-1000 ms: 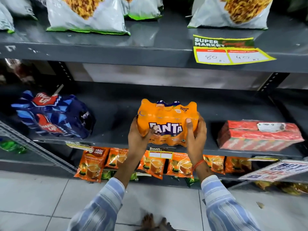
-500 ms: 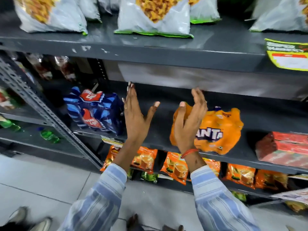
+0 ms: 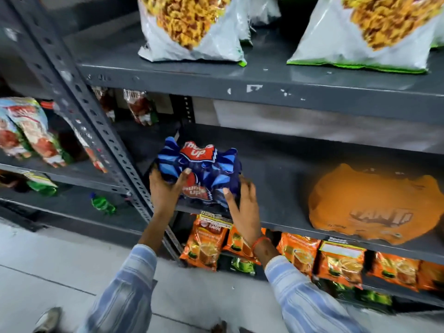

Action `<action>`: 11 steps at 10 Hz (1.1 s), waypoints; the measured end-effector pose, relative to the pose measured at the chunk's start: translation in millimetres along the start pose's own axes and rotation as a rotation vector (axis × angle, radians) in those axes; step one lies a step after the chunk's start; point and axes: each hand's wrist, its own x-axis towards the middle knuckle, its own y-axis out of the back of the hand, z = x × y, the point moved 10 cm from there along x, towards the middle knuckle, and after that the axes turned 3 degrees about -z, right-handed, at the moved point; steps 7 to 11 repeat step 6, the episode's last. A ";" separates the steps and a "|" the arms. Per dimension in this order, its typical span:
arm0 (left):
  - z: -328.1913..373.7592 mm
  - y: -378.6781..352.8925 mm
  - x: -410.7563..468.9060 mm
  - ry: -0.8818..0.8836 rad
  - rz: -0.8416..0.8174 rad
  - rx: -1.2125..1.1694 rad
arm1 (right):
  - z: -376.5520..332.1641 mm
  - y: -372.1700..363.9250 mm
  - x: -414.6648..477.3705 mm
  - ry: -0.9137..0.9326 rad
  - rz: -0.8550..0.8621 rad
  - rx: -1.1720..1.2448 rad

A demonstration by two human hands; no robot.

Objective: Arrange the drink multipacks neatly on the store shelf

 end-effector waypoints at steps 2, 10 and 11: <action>22.3 -11.2 -16.4 -0.032 -0.055 -0.047 | 7.1 21.9 -8.2 -0.014 0.114 0.005; 27.1 -39.1 -39.1 -0.052 -0.115 -0.038 | 22.2 50.6 -14.5 -0.140 0.119 0.038; 27.1 -39.1 -39.1 -0.052 -0.115 -0.038 | 22.2 50.6 -14.5 -0.140 0.119 0.038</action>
